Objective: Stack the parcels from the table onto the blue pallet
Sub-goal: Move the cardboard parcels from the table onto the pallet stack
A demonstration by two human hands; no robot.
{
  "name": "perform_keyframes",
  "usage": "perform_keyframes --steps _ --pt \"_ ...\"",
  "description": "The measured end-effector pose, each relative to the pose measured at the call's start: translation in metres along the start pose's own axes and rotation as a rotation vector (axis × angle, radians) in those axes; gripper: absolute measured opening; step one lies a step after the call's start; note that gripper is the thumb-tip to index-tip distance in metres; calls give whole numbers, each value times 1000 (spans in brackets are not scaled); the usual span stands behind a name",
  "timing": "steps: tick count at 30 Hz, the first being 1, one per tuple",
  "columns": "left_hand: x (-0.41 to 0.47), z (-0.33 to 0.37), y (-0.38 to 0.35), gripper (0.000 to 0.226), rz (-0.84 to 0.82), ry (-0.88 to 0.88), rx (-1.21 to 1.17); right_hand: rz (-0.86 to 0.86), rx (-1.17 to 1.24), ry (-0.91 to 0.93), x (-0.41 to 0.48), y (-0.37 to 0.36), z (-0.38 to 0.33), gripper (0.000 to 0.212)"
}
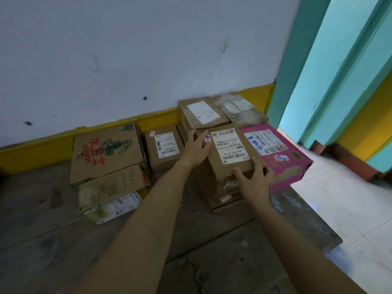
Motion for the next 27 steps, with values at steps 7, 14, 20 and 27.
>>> perform_keyframes --steps 7,14,20,27 --pt "-18 -9 -4 46 58 20 -210 1 -46 11 -11 1 7 59" --pt "-31 -7 -6 41 145 -56 -293 -13 34 92 -28 -1 17 61" --pt "-46 1 -2 34 172 -74 -349 18 39 131 -42 -3 13 69" --pt "-81 23 74 34 303 -111 -289 77 -13 234 -80 -1 -45 75"
Point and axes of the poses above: each hand's wrist, its own x-axis towards the middle knuckle, its own y-axis out of the back of the hand, z = x × y, the point moved 10 cm from there along x, towards the middle knuckle
